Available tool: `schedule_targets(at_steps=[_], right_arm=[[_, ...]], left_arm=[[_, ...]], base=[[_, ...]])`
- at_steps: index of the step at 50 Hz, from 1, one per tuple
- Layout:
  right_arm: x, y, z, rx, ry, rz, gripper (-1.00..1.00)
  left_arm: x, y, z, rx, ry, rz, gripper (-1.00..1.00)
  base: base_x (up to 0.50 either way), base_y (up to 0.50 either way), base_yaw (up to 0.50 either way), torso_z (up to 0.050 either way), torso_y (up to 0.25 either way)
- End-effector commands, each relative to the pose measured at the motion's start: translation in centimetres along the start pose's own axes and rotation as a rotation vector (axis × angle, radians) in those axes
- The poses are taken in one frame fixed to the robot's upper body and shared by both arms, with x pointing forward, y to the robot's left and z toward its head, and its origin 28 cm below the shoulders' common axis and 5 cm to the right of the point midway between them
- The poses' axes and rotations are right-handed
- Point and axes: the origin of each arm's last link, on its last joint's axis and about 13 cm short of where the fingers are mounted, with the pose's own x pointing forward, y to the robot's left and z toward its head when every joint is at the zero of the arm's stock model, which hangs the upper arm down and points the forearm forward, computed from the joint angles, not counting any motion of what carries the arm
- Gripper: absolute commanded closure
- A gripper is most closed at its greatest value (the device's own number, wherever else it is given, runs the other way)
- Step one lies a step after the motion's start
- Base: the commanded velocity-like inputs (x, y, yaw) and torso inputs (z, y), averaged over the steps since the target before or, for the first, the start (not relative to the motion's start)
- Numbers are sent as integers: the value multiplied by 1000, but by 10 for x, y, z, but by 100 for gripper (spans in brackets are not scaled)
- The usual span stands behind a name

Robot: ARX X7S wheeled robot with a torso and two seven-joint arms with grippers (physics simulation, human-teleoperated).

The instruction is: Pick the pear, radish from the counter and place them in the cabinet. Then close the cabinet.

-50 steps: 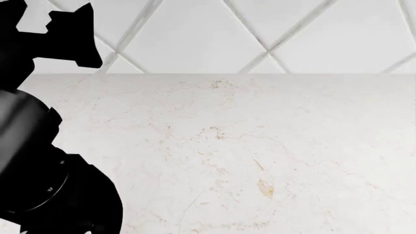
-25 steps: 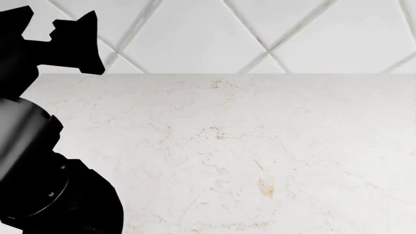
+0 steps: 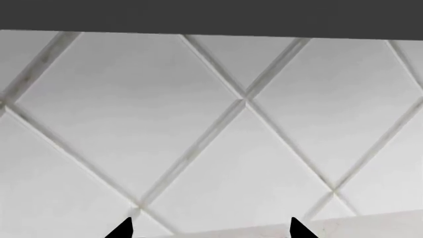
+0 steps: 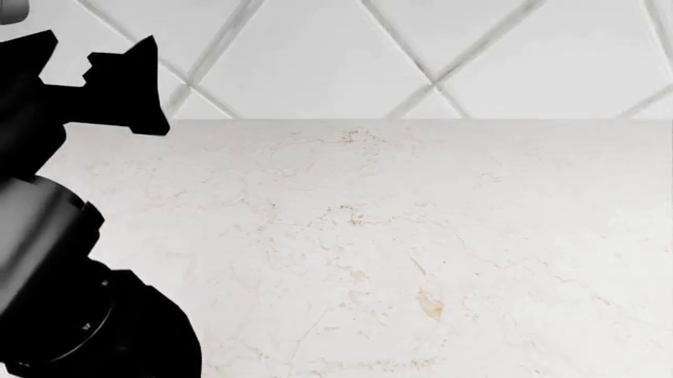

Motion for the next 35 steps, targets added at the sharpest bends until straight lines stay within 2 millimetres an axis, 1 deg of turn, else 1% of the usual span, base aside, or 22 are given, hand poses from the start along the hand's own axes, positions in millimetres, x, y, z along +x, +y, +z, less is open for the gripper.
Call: schedule_targets(at_steps=[1, 10, 18, 25, 35], right_arm=[[1, -9, -22, -33, 87, -52, -100], [1, -9, -21, -38, 91, -57, -100], [0, -8, -14, -38, 69, -49, -100], [-2, -6, 2, -41, 28, -36, -100], [-9, 0, 32, -59, -58, 12, -100]], left_arm=[[-2, 1, -5, -7, 6, 3, -100], [-2, 1, -6, -11, 9, 5, -100], [-3, 1, -7, -14, 11, 5, -100], [-2, 1, -6, -14, 9, 2, -100], [-3, 2, -6, -17, 0, -2, -100]], base=[[0, 0, 0, 0, 0], [0, 0, 0, 0, 0], [0, 0, 0, 0, 0], [0, 0, 0, 0, 0], [0, 0, 0, 0, 0]])
